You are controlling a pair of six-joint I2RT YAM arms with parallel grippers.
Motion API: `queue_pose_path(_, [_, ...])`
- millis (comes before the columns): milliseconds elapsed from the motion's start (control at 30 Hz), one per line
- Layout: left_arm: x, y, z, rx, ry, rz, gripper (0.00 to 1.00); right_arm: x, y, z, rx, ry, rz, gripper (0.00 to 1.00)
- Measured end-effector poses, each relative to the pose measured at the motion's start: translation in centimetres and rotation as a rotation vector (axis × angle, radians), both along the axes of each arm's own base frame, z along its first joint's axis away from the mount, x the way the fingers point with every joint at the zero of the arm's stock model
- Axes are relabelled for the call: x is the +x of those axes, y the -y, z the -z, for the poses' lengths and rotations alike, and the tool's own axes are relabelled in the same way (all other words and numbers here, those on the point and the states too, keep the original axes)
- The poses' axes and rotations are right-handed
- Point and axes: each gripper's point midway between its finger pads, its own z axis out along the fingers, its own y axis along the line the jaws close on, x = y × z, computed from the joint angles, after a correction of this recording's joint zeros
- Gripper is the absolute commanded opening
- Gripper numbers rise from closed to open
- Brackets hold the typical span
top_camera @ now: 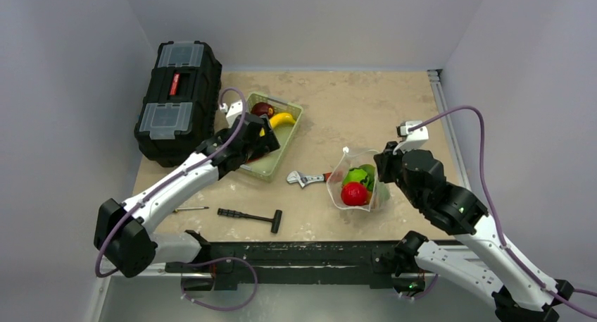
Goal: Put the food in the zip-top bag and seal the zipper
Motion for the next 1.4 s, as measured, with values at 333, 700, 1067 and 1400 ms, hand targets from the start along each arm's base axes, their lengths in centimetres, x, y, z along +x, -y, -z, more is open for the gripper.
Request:
queue_pose_path(333, [7.7,-0.5,2.5,0.145,-0.063,-0.029,1.00,0.0,0.0,0.0,0.000,0.000,0.000,0.00])
queue_pose_path(700, [15.4,-1.2,6.2,-0.066,-0.096,-0.290,1.00,0.0,0.1,0.0,-0.001,-0.002,0.004,0.00])
queue_pose_path(1067, [17.7,-2.0,7.1,-0.316,-0.011,-0.632,1.00,0.1,0.1,0.2,-0.008,-0.007,0.007,0.00])
queue_pose_path(1400, [18.9,-3.1,9.8,-0.380,0.001,-0.730,0.98,0.1,0.1,0.2,-0.011,-0.005,0.006,0.00])
